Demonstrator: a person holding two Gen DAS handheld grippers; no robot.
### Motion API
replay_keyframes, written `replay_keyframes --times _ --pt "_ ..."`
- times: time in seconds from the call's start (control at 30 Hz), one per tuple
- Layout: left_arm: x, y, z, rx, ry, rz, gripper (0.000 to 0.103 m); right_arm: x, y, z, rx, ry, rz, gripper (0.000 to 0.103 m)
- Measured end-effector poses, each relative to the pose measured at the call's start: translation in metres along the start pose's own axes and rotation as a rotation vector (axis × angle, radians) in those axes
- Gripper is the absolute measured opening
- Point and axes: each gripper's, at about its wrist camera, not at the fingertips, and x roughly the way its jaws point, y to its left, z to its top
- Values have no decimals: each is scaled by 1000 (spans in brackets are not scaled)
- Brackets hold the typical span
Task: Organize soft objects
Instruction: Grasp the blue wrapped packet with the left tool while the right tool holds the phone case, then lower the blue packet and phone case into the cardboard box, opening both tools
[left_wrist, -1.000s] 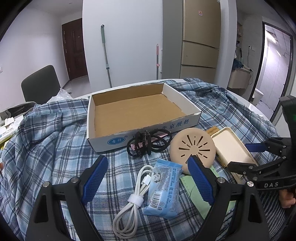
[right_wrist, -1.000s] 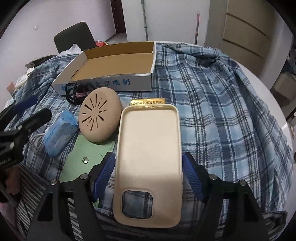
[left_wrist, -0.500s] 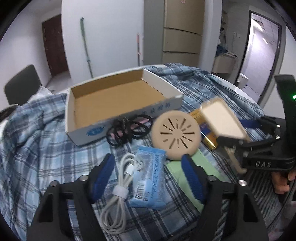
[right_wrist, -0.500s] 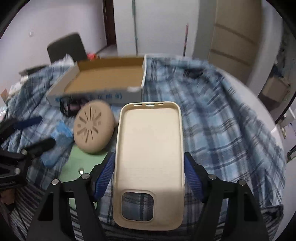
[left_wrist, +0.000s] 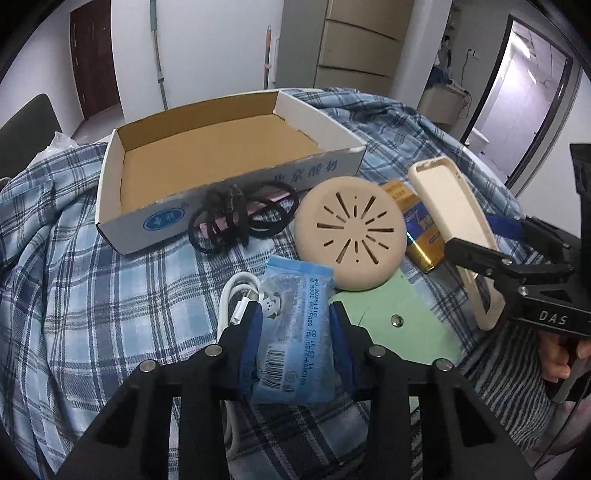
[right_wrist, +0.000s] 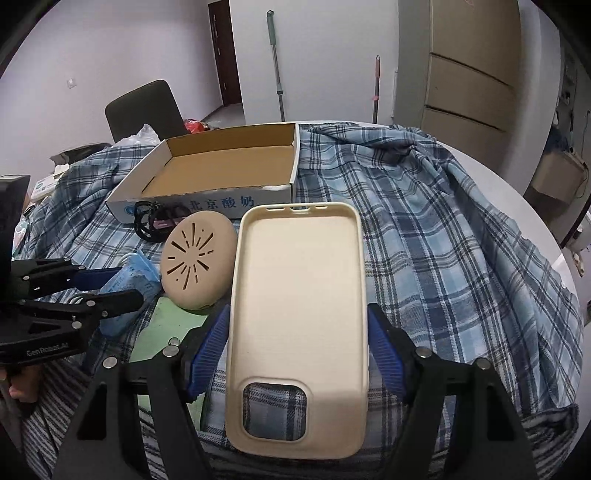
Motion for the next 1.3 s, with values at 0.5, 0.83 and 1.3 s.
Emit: replay_keyframes --times 0.5,0.83,1.3 --pt "-58 -17 -19 39 -390 138 28 -41 5 -7 -22 -235 -32 72" --pt "-117 -15 2 -46 -537 151 28 -77 29 20 -93 -345 -30 72" --pt "-190 13 140 -131 -591 286 28 -104 55 194 -78 -473 6 72"
